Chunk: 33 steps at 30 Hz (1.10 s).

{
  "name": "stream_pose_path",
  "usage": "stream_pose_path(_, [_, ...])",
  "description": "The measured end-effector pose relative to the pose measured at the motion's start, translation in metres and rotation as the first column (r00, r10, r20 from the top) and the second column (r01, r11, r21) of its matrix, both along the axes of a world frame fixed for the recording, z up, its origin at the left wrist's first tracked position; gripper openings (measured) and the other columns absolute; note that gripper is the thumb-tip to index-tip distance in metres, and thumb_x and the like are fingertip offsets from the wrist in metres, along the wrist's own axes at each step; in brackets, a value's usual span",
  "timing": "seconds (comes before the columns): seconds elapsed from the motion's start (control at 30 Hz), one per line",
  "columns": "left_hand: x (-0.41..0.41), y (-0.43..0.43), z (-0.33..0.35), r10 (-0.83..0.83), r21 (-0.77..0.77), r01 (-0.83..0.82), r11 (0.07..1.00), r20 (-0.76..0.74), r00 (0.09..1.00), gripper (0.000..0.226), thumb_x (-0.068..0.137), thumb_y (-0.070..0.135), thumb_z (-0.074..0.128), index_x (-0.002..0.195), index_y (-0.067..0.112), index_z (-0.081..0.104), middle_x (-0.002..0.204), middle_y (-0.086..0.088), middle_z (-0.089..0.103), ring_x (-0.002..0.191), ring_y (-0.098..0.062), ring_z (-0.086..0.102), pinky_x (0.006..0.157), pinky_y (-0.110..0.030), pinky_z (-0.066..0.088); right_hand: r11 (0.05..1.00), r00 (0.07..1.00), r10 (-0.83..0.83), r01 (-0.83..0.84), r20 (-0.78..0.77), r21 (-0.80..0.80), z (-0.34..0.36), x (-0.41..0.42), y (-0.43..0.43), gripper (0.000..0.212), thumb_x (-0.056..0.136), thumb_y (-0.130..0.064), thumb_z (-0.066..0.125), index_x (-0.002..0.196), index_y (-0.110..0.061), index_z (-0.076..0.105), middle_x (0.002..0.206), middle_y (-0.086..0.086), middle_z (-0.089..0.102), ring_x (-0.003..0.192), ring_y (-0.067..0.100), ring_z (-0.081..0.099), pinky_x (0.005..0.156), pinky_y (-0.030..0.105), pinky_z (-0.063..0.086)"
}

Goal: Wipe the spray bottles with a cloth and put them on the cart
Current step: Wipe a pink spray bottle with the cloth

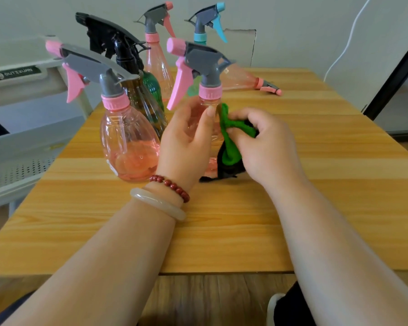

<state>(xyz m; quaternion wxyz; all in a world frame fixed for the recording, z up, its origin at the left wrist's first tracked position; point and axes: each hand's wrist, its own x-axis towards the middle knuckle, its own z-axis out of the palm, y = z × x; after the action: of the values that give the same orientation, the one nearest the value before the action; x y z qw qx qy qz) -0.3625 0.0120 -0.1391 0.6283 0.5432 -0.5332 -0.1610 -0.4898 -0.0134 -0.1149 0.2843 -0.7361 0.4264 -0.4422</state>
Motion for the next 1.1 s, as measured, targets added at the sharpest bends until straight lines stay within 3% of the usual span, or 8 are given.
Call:
stream_pose_path(0.1, [0.0,0.001,0.001,-0.006,0.016,0.007,1.0,-0.044,0.999,0.029,0.102,0.028,0.052,0.13,0.021,0.052,0.112,0.01,0.065,0.1,0.007,0.062,0.083,-0.012,0.05,0.998,0.993,-0.019,0.025,-0.116,0.052,0.003,-0.009,-0.004,0.02,0.092,-0.019,0.067,0.098,-0.038,0.067,0.089,-0.024,0.06,0.083,-0.004,0.059,0.065,0.005,0.043])
stream_pose_path(0.27, [-0.004,0.002,0.002,-0.017,-0.005,0.016,1.0,-0.148,0.989,0.037,0.094,0.034,0.063,0.126,0.016,0.055,0.112,-0.001,0.07,0.102,-0.01,0.068,0.091,-0.036,0.057,0.994,0.979,0.003,0.02,0.206,-0.11,0.013,-0.001,0.003,0.026,0.09,-0.015,0.069,0.094,-0.04,0.061,0.09,-0.032,0.061,0.092,-0.018,0.057,0.079,0.003,0.042])
stream_pose_path(0.33, [-0.003,0.002,0.001,0.004,0.001,-0.004,1.0,-0.135,0.991,0.041,0.09,0.04,0.063,0.125,0.019,0.058,0.114,-0.001,0.069,0.107,-0.015,0.067,0.093,-0.042,0.056,0.995,0.987,0.023,-0.008,0.156,-0.099,0.007,0.004,0.005,0.027,0.09,-0.014,0.069,0.093,-0.039,0.061,0.089,-0.03,0.062,0.091,-0.014,0.058,0.08,0.005,0.043])
stream_pose_path(0.57, [0.003,0.002,0.006,-0.015,0.052,0.018,0.998,-0.071,0.997,0.03,0.098,0.031,0.06,0.126,0.02,0.06,0.11,0.008,0.068,0.102,-0.003,0.063,0.089,-0.017,0.051,0.998,0.99,-0.027,0.02,-0.142,-0.053,0.01,-0.008,-0.002,0.019,0.09,-0.017,0.069,0.098,-0.034,0.071,0.094,-0.023,0.064,0.097,0.0,0.06,0.085,0.015,0.047])
stream_pose_path(0.7, [-0.001,0.002,0.004,-0.066,0.047,0.07,0.996,-0.084,0.994,0.031,0.101,0.024,0.056,0.13,0.014,0.054,0.106,0.003,0.068,0.1,-0.003,0.066,0.087,-0.02,0.054,0.967,0.994,-0.069,0.087,0.079,-0.239,0.011,-0.004,0.001,0.023,0.089,-0.014,0.069,0.098,-0.034,0.06,0.092,-0.033,0.056,0.091,-0.019,0.053,0.081,0.0,0.037])
stream_pose_path(0.8, [-0.003,0.003,0.002,-0.132,0.027,0.136,0.99,-0.123,0.984,0.032,0.103,0.017,0.051,0.135,0.009,0.051,0.116,-0.004,0.068,0.107,-0.008,0.066,0.088,-0.024,0.055,0.956,0.996,-0.043,0.064,0.08,-0.287,0.007,-0.001,0.001,0.025,0.088,-0.012,0.068,0.097,-0.032,0.058,0.093,-0.031,0.055,0.091,-0.021,0.051,0.081,-0.001,0.037])
stream_pose_path(1.0, [-0.001,0.006,0.007,-0.12,0.014,0.123,0.992,-0.121,0.985,0.033,0.105,0.02,0.047,0.136,0.013,0.056,0.115,0.008,0.066,0.103,0.005,0.061,0.086,-0.011,0.047,0.991,0.969,0.028,-0.058,-0.246,-0.117,0.011,-0.018,-0.006,0.024,0.089,-0.015,0.069,0.094,-0.038,0.066,0.085,-0.03,0.057,0.078,-0.013,0.053,0.07,-0.004,0.034])
stream_pose_path(1.1, [-0.003,0.006,0.006,-0.094,0.008,0.095,0.995,-0.102,0.99,0.034,0.102,0.027,0.054,0.133,0.016,0.06,0.114,0.002,0.067,0.102,-0.002,0.062,0.082,-0.012,0.049,0.973,1.0,-0.008,0.012,0.022,-0.228,0.015,-0.016,-0.002,0.026,0.087,-0.013,0.07,0.093,-0.038,0.061,0.088,-0.031,0.06,0.088,-0.017,0.056,0.077,0.0,0.038])
